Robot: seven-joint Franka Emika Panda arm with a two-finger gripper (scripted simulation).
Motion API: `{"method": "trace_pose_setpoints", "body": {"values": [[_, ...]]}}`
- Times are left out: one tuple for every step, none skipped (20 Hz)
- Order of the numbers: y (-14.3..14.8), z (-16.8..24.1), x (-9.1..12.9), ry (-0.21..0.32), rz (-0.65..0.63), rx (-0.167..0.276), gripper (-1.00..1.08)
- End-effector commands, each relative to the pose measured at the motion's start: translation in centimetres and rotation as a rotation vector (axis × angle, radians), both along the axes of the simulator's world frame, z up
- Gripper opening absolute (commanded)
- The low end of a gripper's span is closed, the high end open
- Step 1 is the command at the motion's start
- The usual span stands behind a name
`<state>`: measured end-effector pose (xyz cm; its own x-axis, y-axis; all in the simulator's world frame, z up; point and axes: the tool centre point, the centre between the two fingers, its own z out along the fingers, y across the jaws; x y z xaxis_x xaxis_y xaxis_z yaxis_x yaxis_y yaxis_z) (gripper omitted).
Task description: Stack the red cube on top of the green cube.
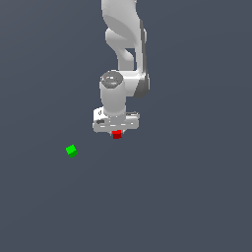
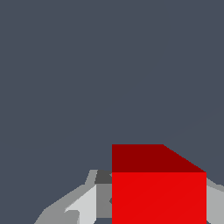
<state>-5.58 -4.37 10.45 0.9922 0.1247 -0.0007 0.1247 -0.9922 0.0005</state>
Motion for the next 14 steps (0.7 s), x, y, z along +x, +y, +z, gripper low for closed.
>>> {"method": "trace_pose_setpoints", "body": {"values": [[-2.7, -0.5, 0.5, -0.001, -0.001, -0.001, -1.00], [-3.9, -0.7, 0.7, -0.001, -0.001, -0.001, -1.00], [-5.0, -1.0, 1.0, -0.001, -0.001, -0.001, -1.00], [-6.2, -1.2, 1.2, -0.001, -0.001, -0.001, -1.00], [-7.4, -1.4, 1.5, -0.001, -0.001, -0.001, -1.00], [-8.6, -1.7, 1.7, -0.001, -0.001, -0.001, -1.00], [-9.8, -1.9, 2.0, -0.001, -0.001, -0.001, -1.00], [-11.0, -2.1, 2.2, -0.001, -0.001, -0.001, -1.00], [-12.1, -2.4, 2.5, -0.001, -0.001, -0.001, -1.00], [-13.3, -2.6, 2.8, -0.001, -0.001, -0.001, -1.00], [-14.3, -2.8, 3.0, -0.001, -0.001, -0.001, -1.00], [-15.3, -3.0, 3.3, -0.001, -0.001, -0.001, -1.00], [-16.2, -3.2, 3.5, -0.001, -0.001, -0.001, -1.00], [-17.1, -3.3, 3.7, -0.001, -0.001, -0.001, -1.00]]}}
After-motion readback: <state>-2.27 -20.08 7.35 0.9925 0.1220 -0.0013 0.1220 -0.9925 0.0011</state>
